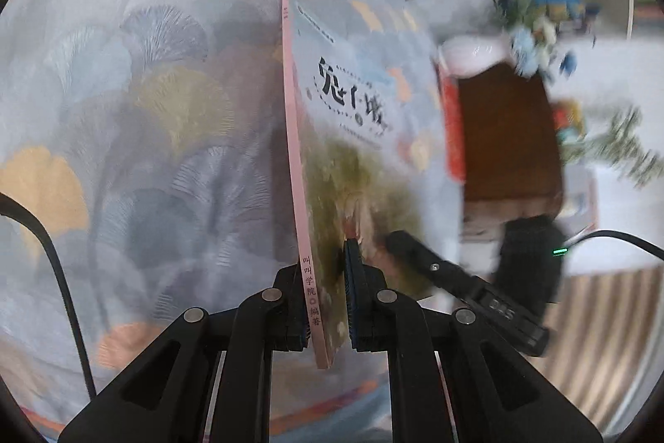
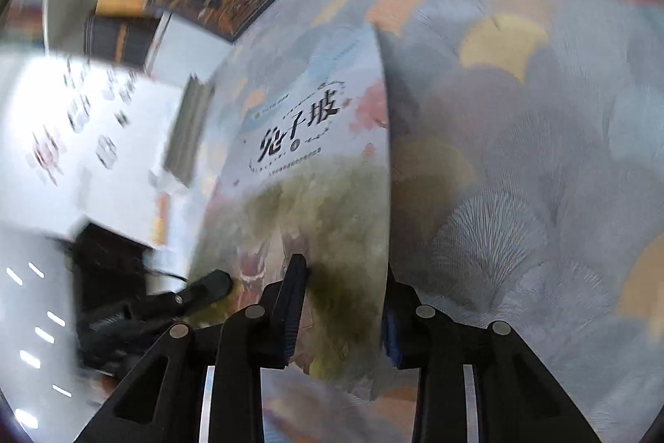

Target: Organize books

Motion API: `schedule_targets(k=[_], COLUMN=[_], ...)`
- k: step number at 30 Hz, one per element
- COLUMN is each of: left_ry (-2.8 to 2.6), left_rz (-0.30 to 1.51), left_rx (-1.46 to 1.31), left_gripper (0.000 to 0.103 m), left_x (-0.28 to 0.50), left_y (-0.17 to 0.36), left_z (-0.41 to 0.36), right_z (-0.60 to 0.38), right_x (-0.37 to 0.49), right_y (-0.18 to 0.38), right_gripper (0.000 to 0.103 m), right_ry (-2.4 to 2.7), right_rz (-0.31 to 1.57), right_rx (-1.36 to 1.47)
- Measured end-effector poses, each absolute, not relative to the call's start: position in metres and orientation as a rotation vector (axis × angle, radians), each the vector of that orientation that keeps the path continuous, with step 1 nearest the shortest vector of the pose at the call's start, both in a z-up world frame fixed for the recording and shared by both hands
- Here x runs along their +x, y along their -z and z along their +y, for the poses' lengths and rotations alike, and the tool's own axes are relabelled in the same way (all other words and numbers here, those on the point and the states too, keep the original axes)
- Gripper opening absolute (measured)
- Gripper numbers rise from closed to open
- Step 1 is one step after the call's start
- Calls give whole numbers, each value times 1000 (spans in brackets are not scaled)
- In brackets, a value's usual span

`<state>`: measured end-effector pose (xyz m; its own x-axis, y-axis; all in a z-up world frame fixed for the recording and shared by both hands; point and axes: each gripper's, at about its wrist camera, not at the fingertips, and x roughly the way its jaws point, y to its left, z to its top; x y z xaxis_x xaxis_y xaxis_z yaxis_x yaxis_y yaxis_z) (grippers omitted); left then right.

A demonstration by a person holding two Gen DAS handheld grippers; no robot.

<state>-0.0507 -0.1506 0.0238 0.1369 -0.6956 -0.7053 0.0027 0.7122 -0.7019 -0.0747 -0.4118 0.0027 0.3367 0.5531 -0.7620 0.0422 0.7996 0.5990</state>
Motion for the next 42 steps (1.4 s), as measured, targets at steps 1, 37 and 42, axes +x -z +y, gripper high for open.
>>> schedule_targets(k=[1,37,42], left_ry=[550,699,688], left_rz=[1346,1090,1023], left_rx=[-592,-461,-461], left_gripper=[9,13,13], left_x=[-52,-40,-9], left_y=[-26,-134,-151], left_z=[-152,16,67], right_z=[-400,-193,-143], right_x=[-77,-90,-53], right_y=[-10,-126,-145], right_gripper=[32,32,32], right_ry=[-348,-349,-381], right_rz=[1190,939,877], right_rx=[479,74,75])
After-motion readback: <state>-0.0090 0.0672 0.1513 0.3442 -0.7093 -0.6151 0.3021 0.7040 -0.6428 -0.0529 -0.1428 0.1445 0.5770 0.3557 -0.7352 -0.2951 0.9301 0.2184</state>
